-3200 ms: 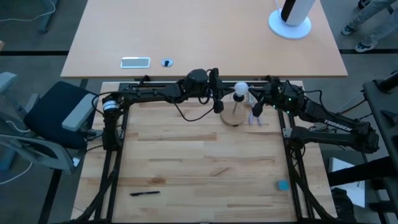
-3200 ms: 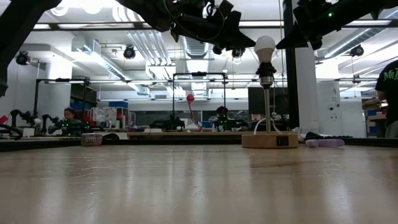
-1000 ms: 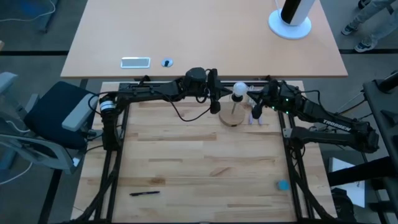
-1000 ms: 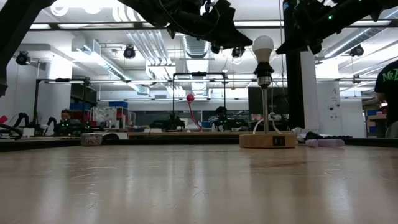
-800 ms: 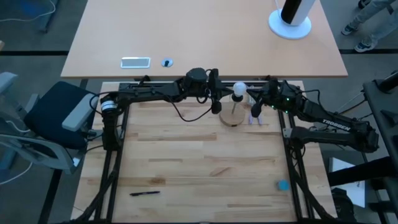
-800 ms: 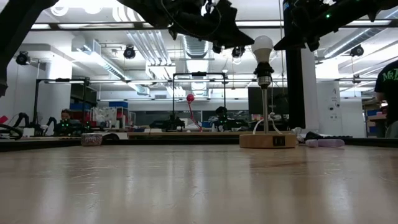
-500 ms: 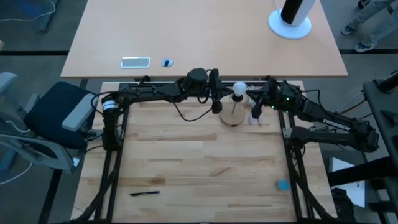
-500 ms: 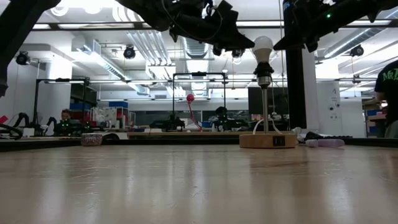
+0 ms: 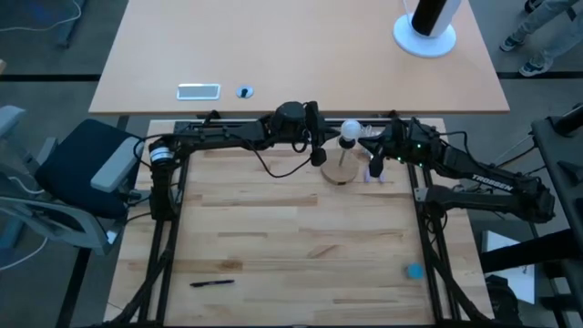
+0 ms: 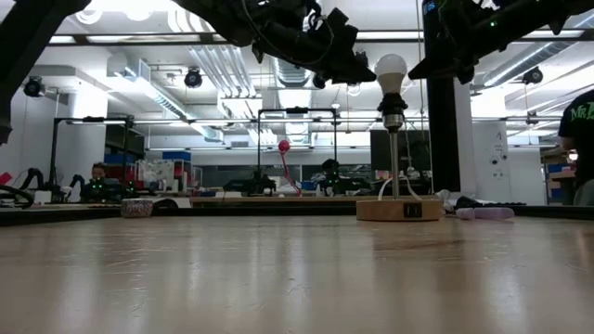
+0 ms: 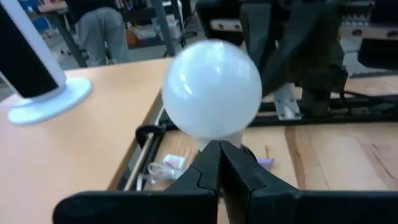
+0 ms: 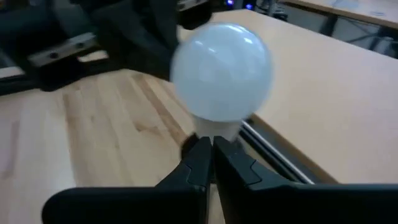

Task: Screw lightbulb
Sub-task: Insert the lightbulb on the lamp

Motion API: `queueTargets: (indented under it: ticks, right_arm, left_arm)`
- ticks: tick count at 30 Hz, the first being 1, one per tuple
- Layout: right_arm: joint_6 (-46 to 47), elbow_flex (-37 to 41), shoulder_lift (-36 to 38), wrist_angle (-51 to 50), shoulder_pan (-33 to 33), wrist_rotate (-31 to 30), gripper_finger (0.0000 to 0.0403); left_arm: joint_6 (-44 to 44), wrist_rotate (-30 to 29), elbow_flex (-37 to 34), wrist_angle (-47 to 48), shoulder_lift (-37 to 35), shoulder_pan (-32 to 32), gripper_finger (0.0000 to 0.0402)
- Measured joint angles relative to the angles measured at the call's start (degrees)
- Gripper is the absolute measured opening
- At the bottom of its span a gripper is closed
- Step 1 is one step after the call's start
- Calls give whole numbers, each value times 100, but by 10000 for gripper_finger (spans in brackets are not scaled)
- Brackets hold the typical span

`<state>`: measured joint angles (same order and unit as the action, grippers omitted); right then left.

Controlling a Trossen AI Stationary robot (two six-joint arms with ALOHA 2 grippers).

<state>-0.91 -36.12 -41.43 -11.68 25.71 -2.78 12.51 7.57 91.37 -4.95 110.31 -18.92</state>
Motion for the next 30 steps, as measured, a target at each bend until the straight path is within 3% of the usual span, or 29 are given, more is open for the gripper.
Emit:
queueTargets:
  ticks: [7,15,30]
  right_arm:
    - [-227,0,160,30,17,-552,13]
    - [-455,-2,2,414,17,-567,13]
    - [-104,-2,3,415,0,182,13]
  left_arm:
    - [-70,687,-2,-96,-130,2,0]
    - [-102,354,-2,-279,-112,-26,0]
    - [-106,126,-2,-403,50,-68,0]
